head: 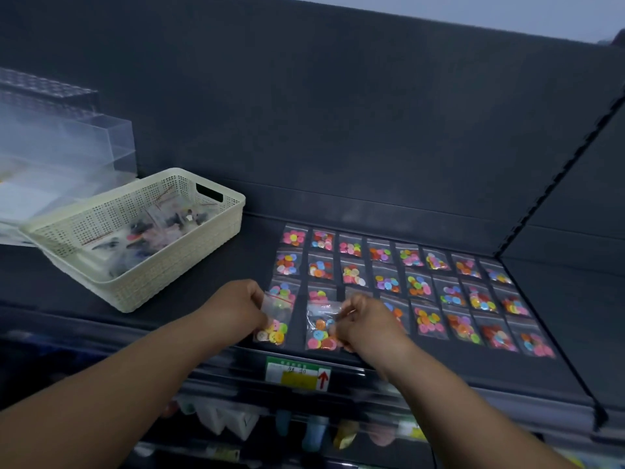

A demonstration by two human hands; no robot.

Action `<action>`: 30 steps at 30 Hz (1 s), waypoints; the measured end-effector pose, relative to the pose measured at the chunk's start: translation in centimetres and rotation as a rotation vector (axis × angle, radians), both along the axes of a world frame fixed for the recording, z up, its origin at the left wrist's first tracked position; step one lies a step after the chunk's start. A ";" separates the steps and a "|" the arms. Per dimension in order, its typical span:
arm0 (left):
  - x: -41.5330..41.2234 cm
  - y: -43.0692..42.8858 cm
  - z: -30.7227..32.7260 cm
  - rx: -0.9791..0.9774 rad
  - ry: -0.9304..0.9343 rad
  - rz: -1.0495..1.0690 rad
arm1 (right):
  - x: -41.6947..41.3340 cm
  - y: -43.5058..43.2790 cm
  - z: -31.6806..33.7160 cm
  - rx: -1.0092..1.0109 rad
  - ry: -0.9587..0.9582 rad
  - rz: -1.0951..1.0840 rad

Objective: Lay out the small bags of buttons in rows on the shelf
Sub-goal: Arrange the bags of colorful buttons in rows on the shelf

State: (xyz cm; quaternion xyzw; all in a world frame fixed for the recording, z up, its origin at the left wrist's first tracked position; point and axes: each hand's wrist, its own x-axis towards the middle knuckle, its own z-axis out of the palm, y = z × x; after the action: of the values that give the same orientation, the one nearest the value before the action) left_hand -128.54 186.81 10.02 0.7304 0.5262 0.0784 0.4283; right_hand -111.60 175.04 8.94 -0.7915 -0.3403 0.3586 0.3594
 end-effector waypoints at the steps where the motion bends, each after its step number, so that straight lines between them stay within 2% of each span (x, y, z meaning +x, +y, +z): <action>1: -0.1 0.0 -0.2 0.017 0.022 -0.025 | -0.1 0.0 -0.1 -0.009 -0.026 0.004; 5: -0.3 -0.1 -0.4 0.121 0.122 -0.143 | -0.5 0.1 0.0 -0.084 -0.174 0.075; 8: -0.4 -0.4 -0.2 0.230 0.178 -0.169 | -0.8 -0.3 0.6 -0.113 -0.385 0.135; 11: -0.5 -0.8 -0.2 0.396 0.155 -0.165 | -1.0 -0.6 1.0 0.019 -0.577 0.171; 13: -0.6 -1.0 -0.2 0.501 0.118 -0.219 | -1.0 -0.5 0.9 0.127 -0.639 0.225; 16: -0.7 -1.2 -0.5 0.514 0.091 -0.331 | -0.8 -0.5 0.1 0.135 -0.625 0.359; 19: -0.8 -1.6 -0.9 0.481 0.152 -0.402 | -0.7 -0.7 -0.7 0.096 -0.590 0.454; 26: -0.9 -1.5 -0.5 0.448 0.185 -0.402 | -0.3 -0.5 -0.3 0.085 -0.544 0.484; 30: -0.6 -0.6 -0.3 0.512 0.115 -0.343 | 0.0 0.3 0.3 0.128 -0.630 0.449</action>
State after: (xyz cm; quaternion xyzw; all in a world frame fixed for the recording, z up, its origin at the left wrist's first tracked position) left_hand -129.11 186.20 9.72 0.8960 0.3817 0.0936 0.2068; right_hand -111.58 175.33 9.24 -0.7446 -0.6204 0.1461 0.1984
